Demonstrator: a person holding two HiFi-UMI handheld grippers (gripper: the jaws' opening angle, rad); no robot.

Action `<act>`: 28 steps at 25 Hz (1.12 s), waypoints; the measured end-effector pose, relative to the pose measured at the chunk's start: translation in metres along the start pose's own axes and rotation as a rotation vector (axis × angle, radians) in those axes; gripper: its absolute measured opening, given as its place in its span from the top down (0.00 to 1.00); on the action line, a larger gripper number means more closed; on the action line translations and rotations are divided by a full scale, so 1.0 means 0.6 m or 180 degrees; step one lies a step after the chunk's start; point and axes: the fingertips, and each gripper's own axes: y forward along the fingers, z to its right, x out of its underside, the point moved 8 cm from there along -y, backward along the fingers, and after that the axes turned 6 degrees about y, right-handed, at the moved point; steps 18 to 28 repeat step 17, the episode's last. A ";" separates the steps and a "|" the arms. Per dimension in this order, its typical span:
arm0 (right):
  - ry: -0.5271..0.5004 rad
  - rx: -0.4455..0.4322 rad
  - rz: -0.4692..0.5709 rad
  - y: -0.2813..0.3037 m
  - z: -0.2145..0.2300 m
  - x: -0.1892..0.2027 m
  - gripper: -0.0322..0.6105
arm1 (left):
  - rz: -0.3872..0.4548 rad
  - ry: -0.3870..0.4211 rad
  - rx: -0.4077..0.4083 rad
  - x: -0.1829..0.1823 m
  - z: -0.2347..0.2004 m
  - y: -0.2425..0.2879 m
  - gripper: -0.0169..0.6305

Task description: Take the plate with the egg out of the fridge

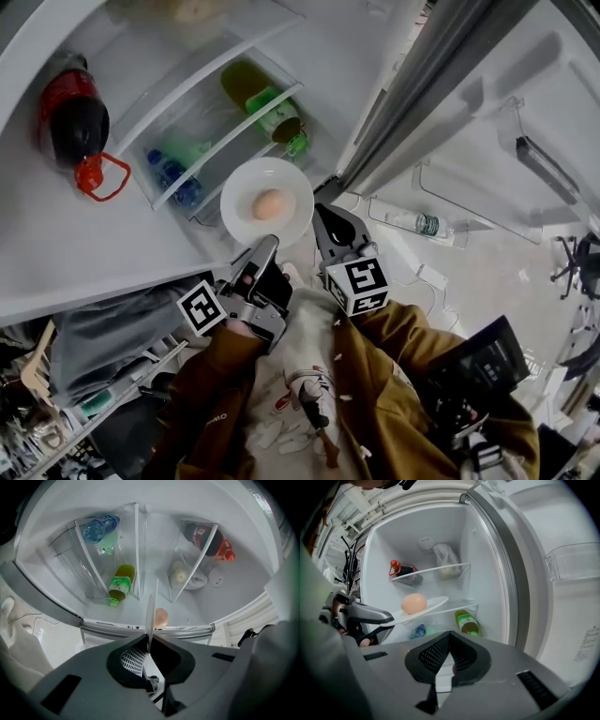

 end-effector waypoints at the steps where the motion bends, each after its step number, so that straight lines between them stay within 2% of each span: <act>1: 0.0006 0.0004 0.0001 0.000 0.000 0.000 0.94 | -0.0009 -0.0001 0.0001 0.001 0.000 0.000 0.94; 28: -0.0009 0.0011 -0.0028 0.002 -0.017 0.002 0.94 | -0.0062 -0.0028 0.0002 -0.007 -0.001 -0.007 0.94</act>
